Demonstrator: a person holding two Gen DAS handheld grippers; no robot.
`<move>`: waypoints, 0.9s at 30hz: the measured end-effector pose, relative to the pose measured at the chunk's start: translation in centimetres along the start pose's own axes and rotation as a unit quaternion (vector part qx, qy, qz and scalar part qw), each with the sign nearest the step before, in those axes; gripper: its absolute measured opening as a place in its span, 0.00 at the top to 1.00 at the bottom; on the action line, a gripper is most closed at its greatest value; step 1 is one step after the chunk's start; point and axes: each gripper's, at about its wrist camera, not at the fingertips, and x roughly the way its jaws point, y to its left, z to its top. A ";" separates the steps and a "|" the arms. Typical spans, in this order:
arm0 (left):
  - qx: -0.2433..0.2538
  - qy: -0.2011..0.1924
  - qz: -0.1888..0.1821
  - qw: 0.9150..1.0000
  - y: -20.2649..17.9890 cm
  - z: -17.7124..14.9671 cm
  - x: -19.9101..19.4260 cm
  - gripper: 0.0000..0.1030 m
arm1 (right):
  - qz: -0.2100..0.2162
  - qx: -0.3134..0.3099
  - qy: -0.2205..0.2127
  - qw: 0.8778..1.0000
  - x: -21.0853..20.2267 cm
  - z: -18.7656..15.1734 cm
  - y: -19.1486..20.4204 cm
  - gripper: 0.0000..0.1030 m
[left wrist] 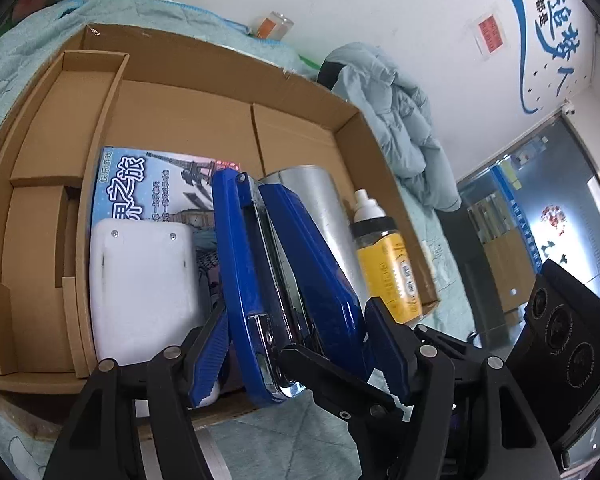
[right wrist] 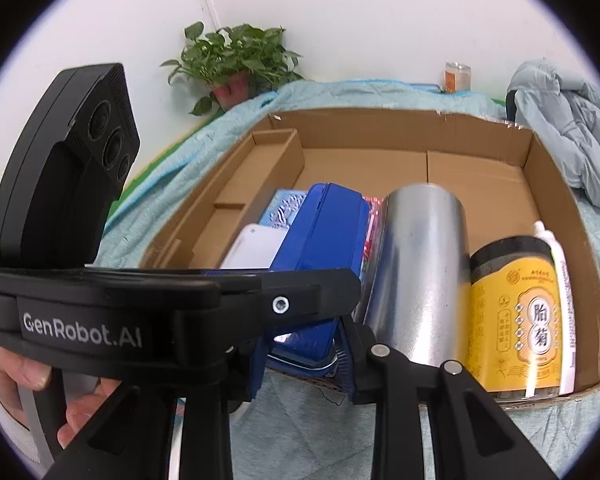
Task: Organize rigid objects
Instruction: 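Lift the stapler with the left gripper, lower it beside the silver can, release, then withdraw the left gripper from the box toward the white hair dryer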
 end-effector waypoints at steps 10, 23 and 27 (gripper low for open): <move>0.053 -0.031 0.078 0.995 -1.4 -0.1 -1.4 0.30 | -0.025 -0.004 -0.021 0.999 -0.7 -1.0 0.3 0.57; 0.122 -0.248 0.265 0.924 -3.6 -10.4 -8.7 0.00 | -0.106 -0.018 -0.065 0.992 -4.8 -6.9 -0.1 0.04; 0.107 -0.234 0.259 0.931 -3.4 -13.3 -8.5 0.29 | -0.092 -0.002 -0.039 0.995 -4.2 -8.6 -0.3 0.05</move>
